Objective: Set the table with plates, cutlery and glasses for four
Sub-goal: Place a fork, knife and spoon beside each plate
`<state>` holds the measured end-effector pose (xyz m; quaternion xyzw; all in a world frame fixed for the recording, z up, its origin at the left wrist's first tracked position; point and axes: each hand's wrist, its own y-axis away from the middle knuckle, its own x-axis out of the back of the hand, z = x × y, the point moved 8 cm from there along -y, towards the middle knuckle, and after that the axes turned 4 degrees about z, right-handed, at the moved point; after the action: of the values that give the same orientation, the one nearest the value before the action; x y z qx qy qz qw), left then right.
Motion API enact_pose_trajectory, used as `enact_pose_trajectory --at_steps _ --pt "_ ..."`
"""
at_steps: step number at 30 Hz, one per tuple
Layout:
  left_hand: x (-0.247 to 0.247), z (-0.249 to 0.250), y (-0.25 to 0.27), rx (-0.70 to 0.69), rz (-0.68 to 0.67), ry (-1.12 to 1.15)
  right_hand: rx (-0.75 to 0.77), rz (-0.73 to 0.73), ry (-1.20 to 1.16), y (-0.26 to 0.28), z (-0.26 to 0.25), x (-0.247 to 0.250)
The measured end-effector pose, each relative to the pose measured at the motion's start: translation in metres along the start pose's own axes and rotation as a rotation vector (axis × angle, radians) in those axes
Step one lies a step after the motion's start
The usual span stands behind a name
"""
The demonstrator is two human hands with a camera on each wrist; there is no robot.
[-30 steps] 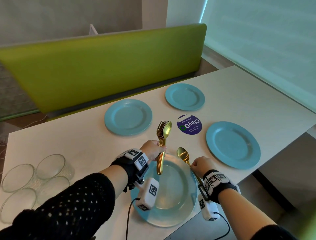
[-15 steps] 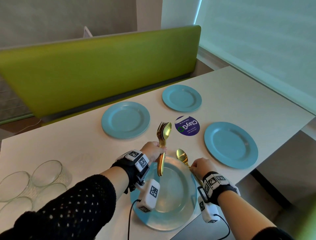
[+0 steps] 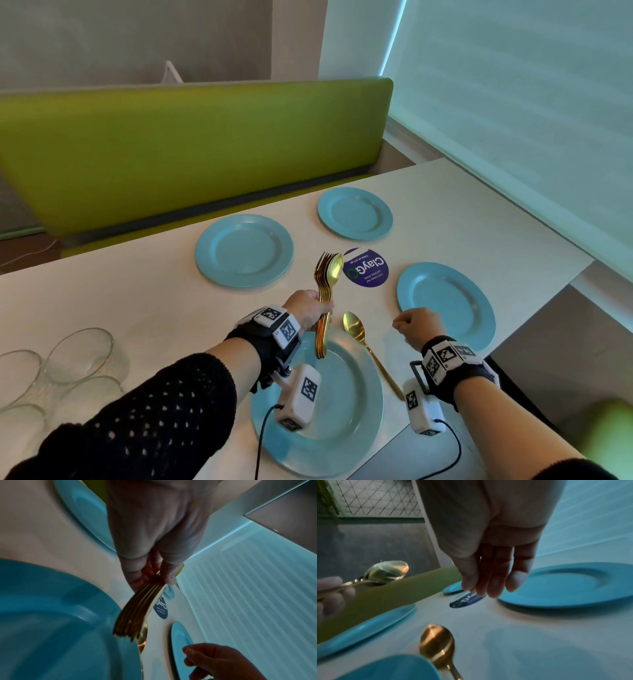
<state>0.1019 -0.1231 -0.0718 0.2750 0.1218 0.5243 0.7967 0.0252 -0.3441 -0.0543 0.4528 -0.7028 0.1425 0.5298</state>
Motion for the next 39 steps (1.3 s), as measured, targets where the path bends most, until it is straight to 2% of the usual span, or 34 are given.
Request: enact_pose_trajectory --at_steps 6,12,22,27,30,34,39 --pt "-0.02 0.018 0.003 -0.029 -0.081 0.045 0.06 0.006 -0.16 0.011 -0.044 0.018" --pt "-0.055 0.025 0.003 -0.033 -0.185 -0.001 0.096 -0.165 -0.39 0.014 -0.07 0.006" --pt "-0.102 0.061 -0.039 -0.043 -0.188 -0.002 0.0 -0.239 -0.686 -0.053 -0.039 0.026" --pt "-0.123 0.081 -0.066 -0.024 -0.152 0.031 -0.045 -0.181 -0.73 -0.108 -0.01 0.052" --pt "-0.126 0.087 -0.082 -0.001 -0.116 0.033 -0.038 -0.107 -0.571 -0.145 0.022 0.079" --pt "-0.123 0.092 -0.1 0.004 -0.06 0.008 -0.063 -0.007 -0.153 -0.188 0.072 0.113" --pt "-0.123 0.092 -0.114 0.012 -0.009 0.02 -0.117 -0.02 0.221 -0.209 0.12 0.13"
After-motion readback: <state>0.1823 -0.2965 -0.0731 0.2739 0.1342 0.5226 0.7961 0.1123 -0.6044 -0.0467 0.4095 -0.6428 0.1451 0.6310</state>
